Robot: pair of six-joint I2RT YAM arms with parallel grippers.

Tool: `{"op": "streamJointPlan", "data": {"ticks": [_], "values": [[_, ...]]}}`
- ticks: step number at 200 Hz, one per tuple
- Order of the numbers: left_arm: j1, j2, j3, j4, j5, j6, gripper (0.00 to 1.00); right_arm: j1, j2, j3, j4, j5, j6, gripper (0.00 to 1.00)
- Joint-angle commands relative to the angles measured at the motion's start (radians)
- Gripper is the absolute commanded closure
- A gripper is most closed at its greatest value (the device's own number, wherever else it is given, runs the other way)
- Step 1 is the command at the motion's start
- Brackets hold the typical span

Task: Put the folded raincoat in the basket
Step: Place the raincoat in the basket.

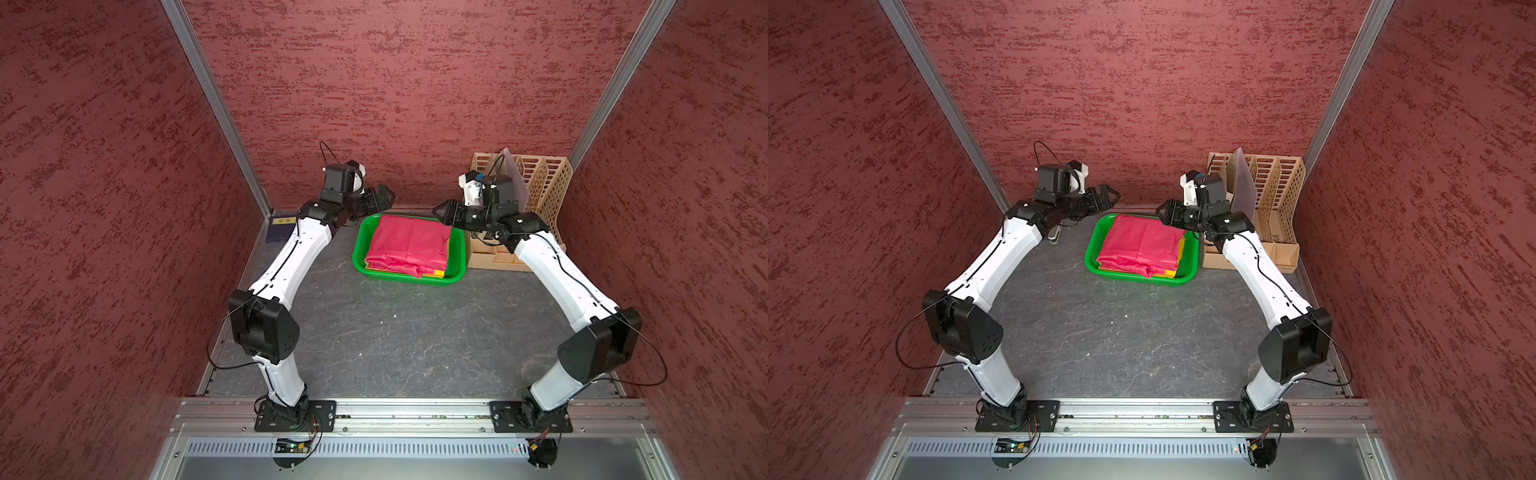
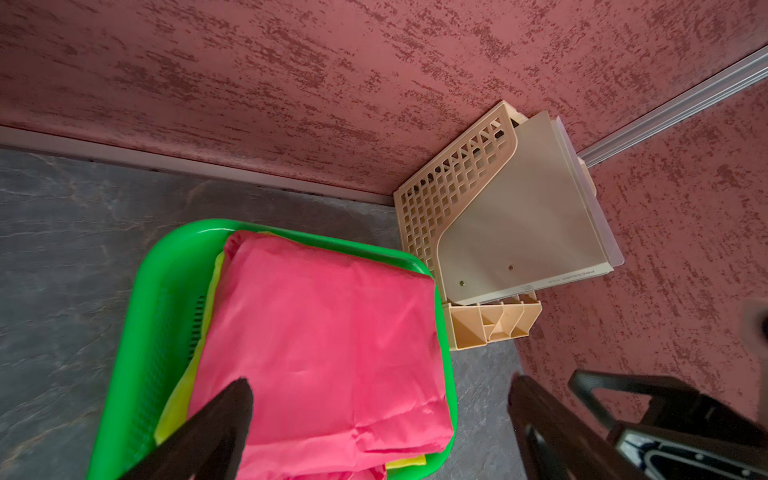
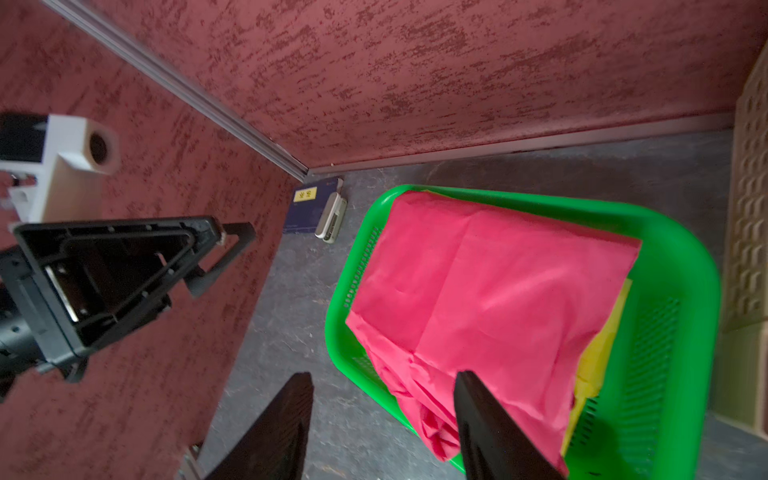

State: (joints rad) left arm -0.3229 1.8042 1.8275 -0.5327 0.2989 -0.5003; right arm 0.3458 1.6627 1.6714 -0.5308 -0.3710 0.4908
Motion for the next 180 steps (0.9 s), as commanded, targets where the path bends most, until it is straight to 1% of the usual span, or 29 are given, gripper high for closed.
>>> {"op": "streamJointPlan", "data": {"ticks": [1,13,24,38,47,64,77,99,119,138,149,167,180], "values": [[-0.014,0.088,-0.036,0.153,0.034,-0.099,0.0,0.016,0.086,-0.031,0.124,-0.055,0.107,0.55],[-0.021,0.132,-0.037,0.199,0.037,-0.132,0.0,0.023,0.138,-0.034,0.168,-0.071,0.139,0.66],[-0.027,0.171,-0.033,0.237,0.041,-0.153,0.0,0.028,0.18,-0.054,0.212,-0.076,0.164,0.72],[-0.034,0.227,-0.021,0.259,0.042,-0.175,0.0,0.028,0.219,-0.102,0.267,-0.071,0.191,0.77],[-0.04,0.261,-0.011,0.261,0.05,-0.183,0.0,0.028,0.232,-0.144,0.3,-0.071,0.199,0.78],[-0.054,0.309,-0.019,0.255,0.052,-0.188,0.0,0.028,0.248,-0.23,0.354,-0.073,0.197,0.79],[-0.061,0.32,-0.064,0.28,0.038,-0.19,0.0,0.028,0.265,-0.268,0.365,-0.075,0.186,0.79],[-0.052,0.329,-0.136,0.335,0.026,-0.197,0.0,0.028,0.313,-0.28,0.359,-0.069,0.157,0.79],[-0.043,0.358,-0.132,0.321,0.027,-0.177,0.0,0.028,0.362,-0.268,0.355,-0.064,0.134,0.8],[-0.041,0.344,-0.137,0.313,0.032,-0.161,0.0,0.028,0.348,-0.269,0.372,-0.069,0.125,0.79],[-0.042,0.311,-0.143,0.309,0.02,-0.144,0.0,0.028,0.316,-0.265,0.378,-0.078,0.12,0.77],[-0.043,0.254,-0.134,0.283,0.016,-0.123,0.0,0.028,0.246,-0.234,0.344,-0.077,0.095,0.66],[-0.044,0.219,-0.102,0.228,0.013,-0.101,0.0,0.028,0.193,-0.206,0.3,-0.075,0.073,0.63]]}}
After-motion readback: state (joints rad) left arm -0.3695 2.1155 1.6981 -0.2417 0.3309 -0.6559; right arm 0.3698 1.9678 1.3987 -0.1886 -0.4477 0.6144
